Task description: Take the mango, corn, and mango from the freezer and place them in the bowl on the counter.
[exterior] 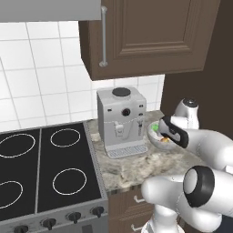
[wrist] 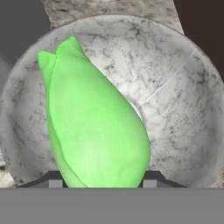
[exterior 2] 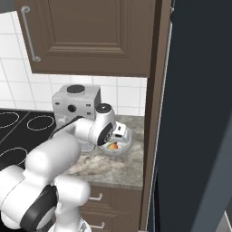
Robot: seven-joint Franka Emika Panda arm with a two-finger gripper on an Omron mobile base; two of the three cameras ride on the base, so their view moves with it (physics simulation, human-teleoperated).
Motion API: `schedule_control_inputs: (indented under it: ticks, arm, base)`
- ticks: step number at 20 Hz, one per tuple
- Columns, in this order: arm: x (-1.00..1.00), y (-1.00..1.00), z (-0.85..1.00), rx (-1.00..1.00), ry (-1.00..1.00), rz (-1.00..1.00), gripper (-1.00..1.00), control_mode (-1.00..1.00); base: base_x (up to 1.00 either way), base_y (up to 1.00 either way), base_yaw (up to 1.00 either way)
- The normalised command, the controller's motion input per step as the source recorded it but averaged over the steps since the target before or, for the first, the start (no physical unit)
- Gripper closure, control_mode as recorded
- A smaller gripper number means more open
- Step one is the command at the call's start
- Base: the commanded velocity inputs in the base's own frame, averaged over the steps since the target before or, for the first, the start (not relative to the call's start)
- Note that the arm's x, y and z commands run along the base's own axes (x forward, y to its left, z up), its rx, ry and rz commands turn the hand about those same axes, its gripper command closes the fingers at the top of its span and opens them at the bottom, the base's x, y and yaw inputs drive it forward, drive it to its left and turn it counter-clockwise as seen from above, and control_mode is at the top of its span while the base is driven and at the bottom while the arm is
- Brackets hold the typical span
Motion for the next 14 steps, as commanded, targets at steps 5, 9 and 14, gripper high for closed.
schedule_control_inputs:
  ticks: [5, 9, 14]
  arm:
    - [0.09, 0.0, -0.34, 0.0, 0.02, 0.0, 1.0, -1.0]
    - [0.05, 0.0, -0.23, 0.0, 0.04, 0.0, 1.0, -1.0]
    - [0.03, 0.0, -0.22, 0.0, 0.05, 0.0, 1.0, -1.0]
  base:
    - [0.0, 0.0, 0.0]
    - [0.0, 0.0, 0.0]
    - [0.0, 0.0, 0.0]
